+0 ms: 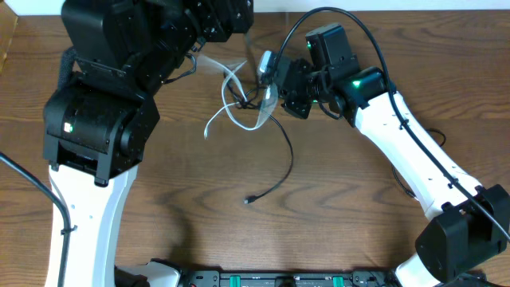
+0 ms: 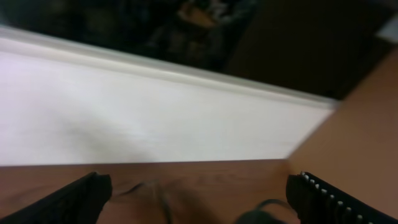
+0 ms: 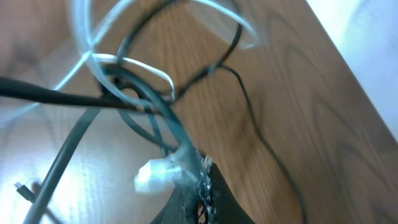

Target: Untangle cables

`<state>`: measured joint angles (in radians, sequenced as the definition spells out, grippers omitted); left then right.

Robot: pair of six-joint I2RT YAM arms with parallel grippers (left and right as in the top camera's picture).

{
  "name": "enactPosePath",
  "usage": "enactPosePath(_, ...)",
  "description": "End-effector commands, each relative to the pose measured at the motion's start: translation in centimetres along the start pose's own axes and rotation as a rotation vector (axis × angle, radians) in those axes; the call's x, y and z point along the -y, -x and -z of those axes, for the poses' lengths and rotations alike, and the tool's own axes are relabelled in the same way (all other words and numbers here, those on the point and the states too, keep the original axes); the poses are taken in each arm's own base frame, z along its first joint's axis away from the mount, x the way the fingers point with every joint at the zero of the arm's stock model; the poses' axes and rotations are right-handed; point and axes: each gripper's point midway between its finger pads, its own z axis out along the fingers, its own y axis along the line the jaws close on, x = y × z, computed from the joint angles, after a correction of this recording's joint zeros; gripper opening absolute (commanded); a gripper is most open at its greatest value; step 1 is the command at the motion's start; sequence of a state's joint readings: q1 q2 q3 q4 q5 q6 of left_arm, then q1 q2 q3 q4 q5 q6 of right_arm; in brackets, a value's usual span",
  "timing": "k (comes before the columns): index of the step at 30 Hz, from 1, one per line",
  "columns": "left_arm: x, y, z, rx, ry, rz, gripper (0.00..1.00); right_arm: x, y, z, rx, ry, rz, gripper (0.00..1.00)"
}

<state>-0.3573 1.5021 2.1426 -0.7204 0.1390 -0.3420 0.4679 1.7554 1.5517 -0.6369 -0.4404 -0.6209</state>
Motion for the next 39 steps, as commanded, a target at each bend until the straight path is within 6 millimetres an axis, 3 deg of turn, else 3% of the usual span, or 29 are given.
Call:
enactPosePath(1, -2.3, 1.2, 0.9, 0.054, 0.146, -0.069, 0.96, 2.4, 1.0, 2.7, 0.025, -0.122, -0.040, 0.01)
enactPosePath(5, -3.0, 0.8, 1.0, 0.037, 0.184, -0.084, 0.96, 3.9, 3.5, 6.8, 0.126, -0.216, -0.033, 0.01)
enactPosePath(13, -3.8, 0.5, 1.1, 0.019, 0.205, -0.081, 0.96, 3.9, 8.7, 16.0, 0.319, -0.399, -0.004, 0.01)
enactPosePath(16, -4.2, -0.9, 0.9, -0.036, 0.215, -0.080, 0.96, 3.2, 10.9, 19.6, 0.424, -0.445, -0.010, 0.01)
enactPosePath(21, -4.4, -3.2, 0.5, -0.137, 0.208, -0.093, 0.96, 3.2, 12.8, 23.5, 0.527, -0.531, -0.032, 0.01)
enactPosePath(25, -1.1, -6.5, -0.3, -0.285, -0.024, -0.156, 0.96, 3.7, 12.9, 24.1, 0.534, -0.570, -0.036, 0.01)
enactPosePath(30, 1.2, -10.0, -1.5, -0.432, -0.219, -0.154, 0.96, 3.7, 12.9, 24.1, 0.537, -0.570, -0.036, 0.01)
enactPosePath(35, 2.5, -11.9, -2.6, -0.497, -0.313, -0.146, 0.96, 4.0, 12.8, 24.2, 0.533, -0.582, -0.049, 0.01)
enactPosePath(39, 3.9, -12.9, -2.1, -0.510, -0.367, -0.244, 0.96, 5.0, 11.9, 23.9, 0.499, -0.626, -0.088, 0.01)
